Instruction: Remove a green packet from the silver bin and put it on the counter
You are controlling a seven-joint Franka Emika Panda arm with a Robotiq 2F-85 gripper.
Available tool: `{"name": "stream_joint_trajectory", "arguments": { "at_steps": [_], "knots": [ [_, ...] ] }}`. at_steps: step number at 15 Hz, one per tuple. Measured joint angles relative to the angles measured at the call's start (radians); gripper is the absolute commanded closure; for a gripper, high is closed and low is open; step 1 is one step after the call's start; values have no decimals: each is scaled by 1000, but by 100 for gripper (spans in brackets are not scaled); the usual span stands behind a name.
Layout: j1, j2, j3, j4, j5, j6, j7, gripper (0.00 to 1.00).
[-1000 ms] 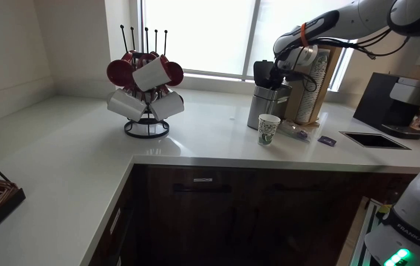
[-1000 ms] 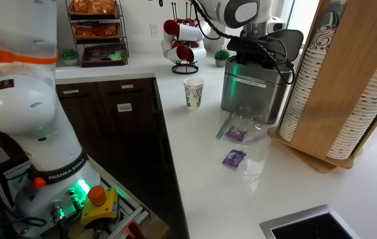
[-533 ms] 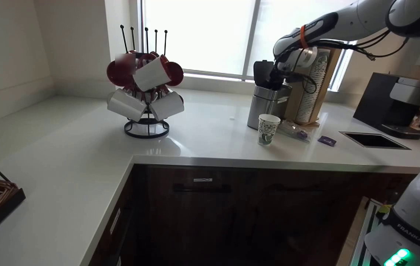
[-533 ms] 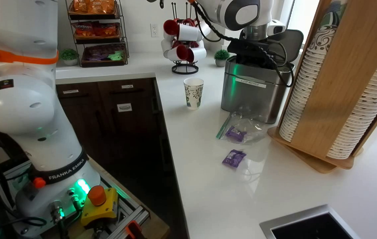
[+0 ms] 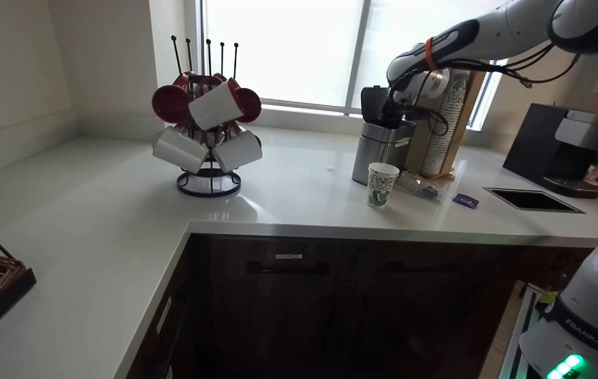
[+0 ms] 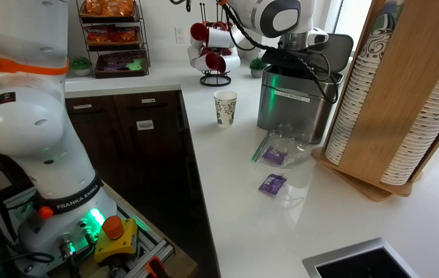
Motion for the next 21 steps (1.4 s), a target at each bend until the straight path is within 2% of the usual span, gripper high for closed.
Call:
{"name": "stream_joint_trajectory", "arguments": {
  "at_steps": [21],
  "knots": [
    [-2,33,19,4,1,-10,0,0]
  ]
}}
